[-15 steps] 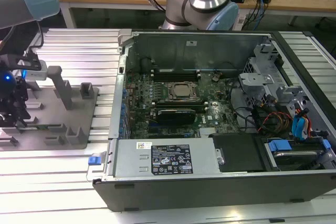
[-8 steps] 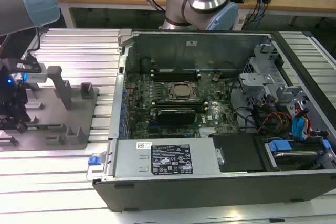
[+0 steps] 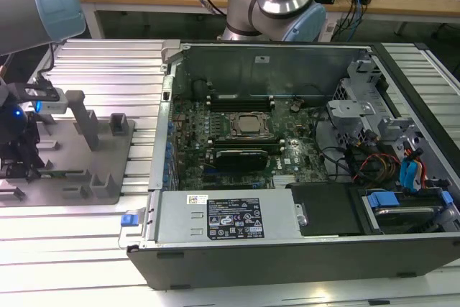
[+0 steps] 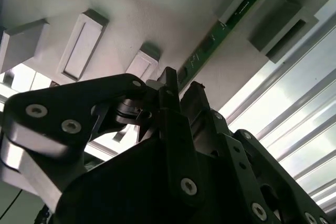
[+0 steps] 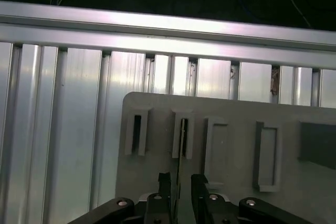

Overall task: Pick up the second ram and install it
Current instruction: 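Pick up the second ram and move it above second insertion slot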

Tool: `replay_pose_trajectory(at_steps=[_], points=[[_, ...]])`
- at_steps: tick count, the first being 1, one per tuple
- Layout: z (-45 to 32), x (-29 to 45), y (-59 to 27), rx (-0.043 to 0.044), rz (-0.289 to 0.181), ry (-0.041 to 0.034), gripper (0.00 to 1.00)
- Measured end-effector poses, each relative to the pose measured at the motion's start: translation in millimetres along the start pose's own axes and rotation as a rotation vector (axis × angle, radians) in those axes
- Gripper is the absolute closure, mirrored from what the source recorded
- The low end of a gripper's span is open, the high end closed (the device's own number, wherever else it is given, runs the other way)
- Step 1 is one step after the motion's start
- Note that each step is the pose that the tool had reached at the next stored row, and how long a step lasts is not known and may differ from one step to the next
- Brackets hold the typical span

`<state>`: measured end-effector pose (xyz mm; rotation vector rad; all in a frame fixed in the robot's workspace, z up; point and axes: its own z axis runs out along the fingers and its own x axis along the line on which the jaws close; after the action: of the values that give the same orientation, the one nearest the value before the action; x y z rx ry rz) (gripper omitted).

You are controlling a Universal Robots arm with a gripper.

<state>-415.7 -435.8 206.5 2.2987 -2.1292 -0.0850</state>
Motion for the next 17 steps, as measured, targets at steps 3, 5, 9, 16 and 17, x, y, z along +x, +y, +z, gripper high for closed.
replay_pose_trajectory(at_steps=[3, 5, 9, 16, 17], points=[[0.0, 0.1, 0.1, -0.0006, -0.004, 0.0004, 0.72], [0.1, 0.1, 0.0, -0.0005, -0.004, 0.0004, 0.72], [-0.4, 0.0, 0.0, -0.0002, -0.004, 0.0002, 0.81], [-1.9, 0.9, -2.3, -0.0005, -0.002, 0.0004, 0.81], [-1.9, 1.1, -2.3, -0.0004, -0.001, 0.0003, 0.81]])
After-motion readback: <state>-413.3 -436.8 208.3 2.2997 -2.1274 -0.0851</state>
